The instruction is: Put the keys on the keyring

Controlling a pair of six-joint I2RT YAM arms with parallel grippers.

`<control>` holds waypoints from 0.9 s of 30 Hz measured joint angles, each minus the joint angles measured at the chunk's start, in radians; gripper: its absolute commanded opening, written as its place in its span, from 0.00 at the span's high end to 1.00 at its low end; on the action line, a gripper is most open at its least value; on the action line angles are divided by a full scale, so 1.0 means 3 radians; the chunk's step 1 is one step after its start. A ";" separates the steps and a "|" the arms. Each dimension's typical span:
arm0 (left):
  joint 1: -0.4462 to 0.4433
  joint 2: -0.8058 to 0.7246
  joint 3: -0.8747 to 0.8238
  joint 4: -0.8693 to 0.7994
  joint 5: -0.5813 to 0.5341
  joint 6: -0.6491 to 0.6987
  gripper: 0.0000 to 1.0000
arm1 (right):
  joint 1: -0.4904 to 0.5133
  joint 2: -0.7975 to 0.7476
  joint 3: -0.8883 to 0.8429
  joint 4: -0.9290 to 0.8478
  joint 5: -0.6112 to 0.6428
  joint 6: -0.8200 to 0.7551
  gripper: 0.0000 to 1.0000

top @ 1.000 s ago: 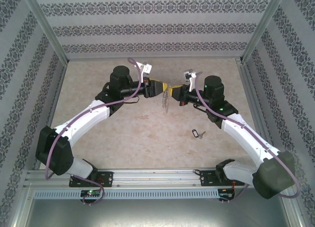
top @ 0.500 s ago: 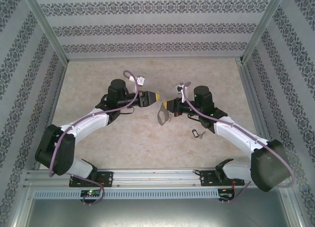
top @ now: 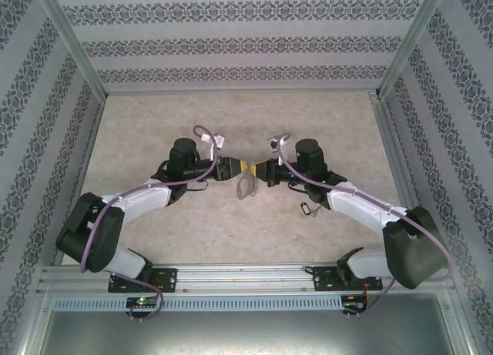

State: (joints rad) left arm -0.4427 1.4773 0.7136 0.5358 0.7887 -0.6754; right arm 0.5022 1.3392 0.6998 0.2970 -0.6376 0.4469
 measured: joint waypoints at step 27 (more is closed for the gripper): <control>0.0000 0.0456 -0.0148 0.1141 0.0277 -0.0674 0.74 | 0.0022 0.0150 -0.0006 0.0123 -0.0003 0.0014 1.00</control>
State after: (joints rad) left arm -0.4427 1.6142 0.6693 0.8780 0.8719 -0.8776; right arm 0.5087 1.3842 0.6979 0.3340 -0.6384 0.4511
